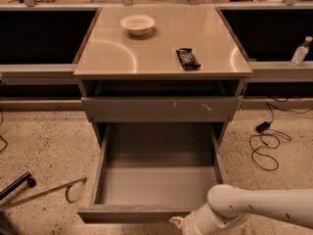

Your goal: Close middle drawer

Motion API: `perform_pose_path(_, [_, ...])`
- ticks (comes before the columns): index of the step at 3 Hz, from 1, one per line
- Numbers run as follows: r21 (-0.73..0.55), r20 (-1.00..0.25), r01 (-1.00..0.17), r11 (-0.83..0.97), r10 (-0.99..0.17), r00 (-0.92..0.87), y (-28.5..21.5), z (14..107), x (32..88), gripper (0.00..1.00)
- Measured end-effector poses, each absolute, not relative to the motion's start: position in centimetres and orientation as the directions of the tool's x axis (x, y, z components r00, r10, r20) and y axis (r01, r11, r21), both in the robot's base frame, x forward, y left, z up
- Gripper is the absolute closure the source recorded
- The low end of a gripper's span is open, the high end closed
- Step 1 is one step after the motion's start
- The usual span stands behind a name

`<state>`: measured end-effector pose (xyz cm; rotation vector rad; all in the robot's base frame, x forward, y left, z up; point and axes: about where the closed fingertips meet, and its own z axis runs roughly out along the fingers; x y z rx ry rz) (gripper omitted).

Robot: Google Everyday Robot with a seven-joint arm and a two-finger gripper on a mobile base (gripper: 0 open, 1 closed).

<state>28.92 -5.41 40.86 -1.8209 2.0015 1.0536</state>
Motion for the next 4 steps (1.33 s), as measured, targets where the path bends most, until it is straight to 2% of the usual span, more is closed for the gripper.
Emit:
perform_pose_path(3, [0.321, -0.653, -0.94, 0.118, -0.691, -0.309, -7.1, 38.1, 36.0, 0.0])
perform_pose_path(4, [0.321, -0.653, -0.94, 0.117, -0.691, -0.309, -7.1, 38.1, 36.1, 0.0])
